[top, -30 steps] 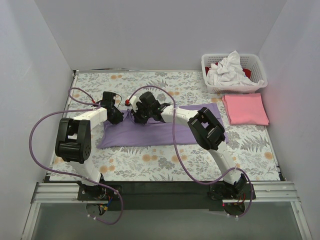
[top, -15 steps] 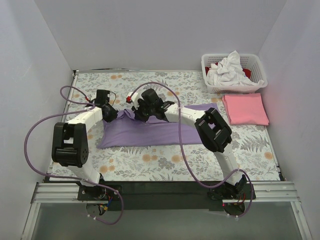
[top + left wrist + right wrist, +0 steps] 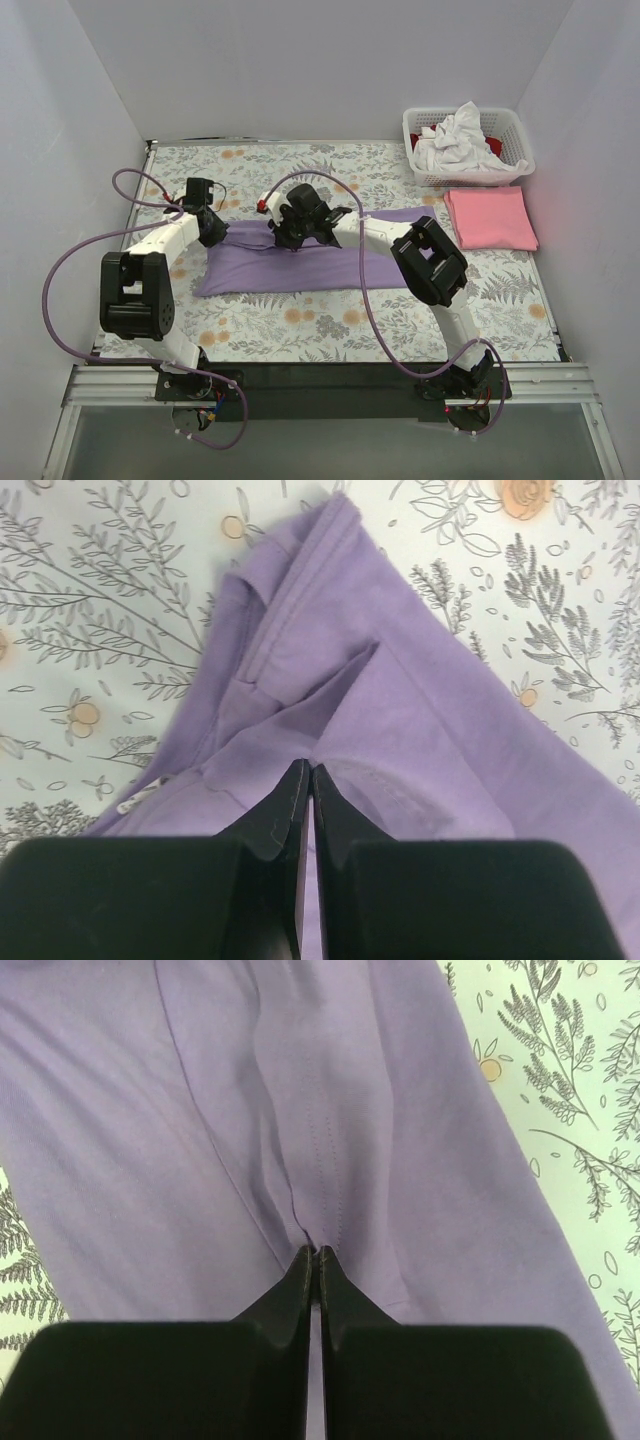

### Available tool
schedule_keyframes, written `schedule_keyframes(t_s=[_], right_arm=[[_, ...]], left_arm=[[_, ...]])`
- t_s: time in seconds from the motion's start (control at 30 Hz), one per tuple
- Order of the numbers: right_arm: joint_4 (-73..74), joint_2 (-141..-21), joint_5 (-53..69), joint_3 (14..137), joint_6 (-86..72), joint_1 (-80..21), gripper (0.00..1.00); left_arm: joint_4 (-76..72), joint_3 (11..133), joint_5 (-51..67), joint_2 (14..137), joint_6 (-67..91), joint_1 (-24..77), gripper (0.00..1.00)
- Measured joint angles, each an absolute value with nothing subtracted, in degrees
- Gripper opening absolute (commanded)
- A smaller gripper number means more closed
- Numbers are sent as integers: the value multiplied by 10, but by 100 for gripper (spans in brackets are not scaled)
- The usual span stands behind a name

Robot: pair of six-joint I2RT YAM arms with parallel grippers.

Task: Fold and stack the t-shirts
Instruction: Fold the tshirt

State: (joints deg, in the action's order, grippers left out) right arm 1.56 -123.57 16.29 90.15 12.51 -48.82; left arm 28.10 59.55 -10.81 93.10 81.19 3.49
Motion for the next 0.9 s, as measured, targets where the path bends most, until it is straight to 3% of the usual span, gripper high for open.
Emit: schedule_keyframes(t_s=[0.7,0.9], right_arm=[[19,-1211,178,881,131,-488,2],[33,-1213,197,875,128,-488,10]], left_arm=[[328,615,-117,928,801,22,0],[331,603,-120,928,801,22,1]])
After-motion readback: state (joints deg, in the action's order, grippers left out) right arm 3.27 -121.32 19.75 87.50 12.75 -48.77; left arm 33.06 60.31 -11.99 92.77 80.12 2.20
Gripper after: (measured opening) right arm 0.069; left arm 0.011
